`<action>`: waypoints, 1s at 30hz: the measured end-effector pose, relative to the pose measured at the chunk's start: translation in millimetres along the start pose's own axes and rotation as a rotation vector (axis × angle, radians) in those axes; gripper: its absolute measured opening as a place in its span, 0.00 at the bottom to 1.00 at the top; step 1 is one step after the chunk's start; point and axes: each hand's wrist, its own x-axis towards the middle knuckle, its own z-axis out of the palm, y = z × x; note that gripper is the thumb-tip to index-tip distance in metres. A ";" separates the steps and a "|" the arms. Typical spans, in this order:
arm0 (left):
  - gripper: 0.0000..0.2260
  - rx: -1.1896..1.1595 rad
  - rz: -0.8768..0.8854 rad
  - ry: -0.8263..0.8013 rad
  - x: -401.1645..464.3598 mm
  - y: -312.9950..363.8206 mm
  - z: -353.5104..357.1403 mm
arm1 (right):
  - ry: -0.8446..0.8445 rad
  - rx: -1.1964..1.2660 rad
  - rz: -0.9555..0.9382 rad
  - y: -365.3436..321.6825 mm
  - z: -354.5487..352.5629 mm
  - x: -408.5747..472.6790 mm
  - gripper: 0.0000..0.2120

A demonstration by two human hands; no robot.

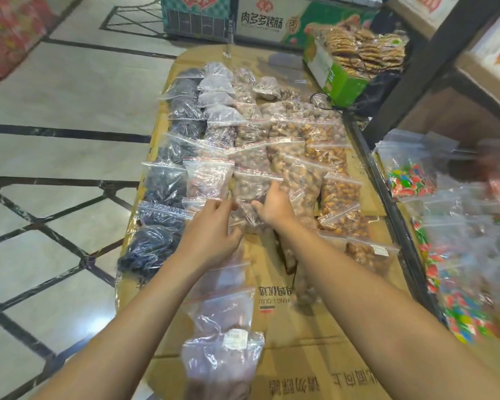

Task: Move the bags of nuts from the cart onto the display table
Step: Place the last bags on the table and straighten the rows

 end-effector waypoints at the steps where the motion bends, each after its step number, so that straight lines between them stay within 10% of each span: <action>1: 0.21 0.010 0.003 -0.011 -2.7 -1.6 0.8 | -0.022 -0.046 0.012 -1.0 -0.7 -1.8 0.27; 12: 0.27 0.400 0.132 0.153 -29.6 35.5 8.0 | 0.187 -0.272 -0.251 23.8 -40.0 -131.5 0.30; 30: 0.30 0.401 0.531 0.039 -180.0 260.5 226.6 | 0.427 -0.272 0.284 311.4 -130.7 -421.9 0.30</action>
